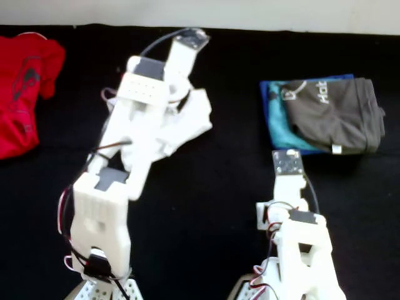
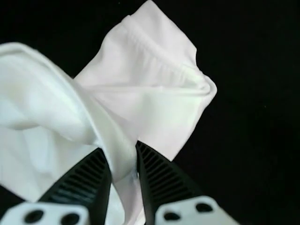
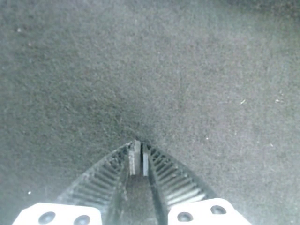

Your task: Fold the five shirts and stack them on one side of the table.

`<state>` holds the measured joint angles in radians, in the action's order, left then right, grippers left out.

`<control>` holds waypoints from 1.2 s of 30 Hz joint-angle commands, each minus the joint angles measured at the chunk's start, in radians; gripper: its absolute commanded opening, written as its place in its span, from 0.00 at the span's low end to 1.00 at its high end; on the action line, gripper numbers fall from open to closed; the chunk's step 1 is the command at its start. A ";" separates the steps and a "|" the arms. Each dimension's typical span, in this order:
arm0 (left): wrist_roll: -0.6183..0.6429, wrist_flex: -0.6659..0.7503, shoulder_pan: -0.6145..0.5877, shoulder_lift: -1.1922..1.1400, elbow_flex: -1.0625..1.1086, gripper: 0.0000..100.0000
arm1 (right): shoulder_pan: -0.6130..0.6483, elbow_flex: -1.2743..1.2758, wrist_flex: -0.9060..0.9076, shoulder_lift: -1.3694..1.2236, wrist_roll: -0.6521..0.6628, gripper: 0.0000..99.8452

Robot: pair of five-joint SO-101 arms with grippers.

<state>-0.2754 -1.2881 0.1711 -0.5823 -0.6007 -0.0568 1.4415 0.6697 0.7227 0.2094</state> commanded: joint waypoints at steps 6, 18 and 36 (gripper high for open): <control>-0.006 0.163 0.062 -0.033 -0.035 0.01 | -0.007 0.024 -0.035 -0.001 0.003 0.03; 0.262 0.120 0.010 -0.027 -0.137 0.18 | -0.007 0.025 -0.035 -0.001 0.003 0.03; 0.216 -0.244 -0.002 -0.151 -0.177 0.01 | -0.007 0.025 -0.035 -0.001 0.008 0.03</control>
<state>-0.0483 -1.5213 0.0882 -0.7449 -0.7756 -0.0568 1.4446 0.6544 0.7227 0.2094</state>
